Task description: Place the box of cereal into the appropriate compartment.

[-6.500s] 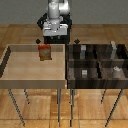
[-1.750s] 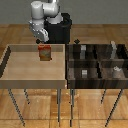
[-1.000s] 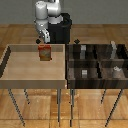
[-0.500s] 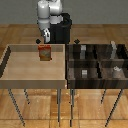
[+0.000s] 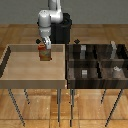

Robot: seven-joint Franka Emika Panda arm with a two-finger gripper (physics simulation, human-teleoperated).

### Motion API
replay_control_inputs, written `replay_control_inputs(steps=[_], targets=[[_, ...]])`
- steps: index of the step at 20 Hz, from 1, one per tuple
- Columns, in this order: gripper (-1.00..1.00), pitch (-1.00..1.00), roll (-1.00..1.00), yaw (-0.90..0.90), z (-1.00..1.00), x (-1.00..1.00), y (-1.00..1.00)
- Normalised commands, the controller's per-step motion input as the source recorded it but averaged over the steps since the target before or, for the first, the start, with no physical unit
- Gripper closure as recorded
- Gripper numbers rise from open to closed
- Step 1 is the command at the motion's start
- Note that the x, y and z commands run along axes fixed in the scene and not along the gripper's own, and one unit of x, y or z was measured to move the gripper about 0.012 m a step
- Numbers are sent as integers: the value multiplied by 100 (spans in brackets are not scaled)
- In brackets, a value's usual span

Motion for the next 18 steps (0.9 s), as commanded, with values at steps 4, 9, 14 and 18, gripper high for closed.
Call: replay_control_inputs(steps=[4,9,14,18], targets=[[100,0,0,0,-50,0,0],[100,0,0,0,0,0,0],[100,0,0,0,20,0,0],[100,0,0,0,100,0,0]])
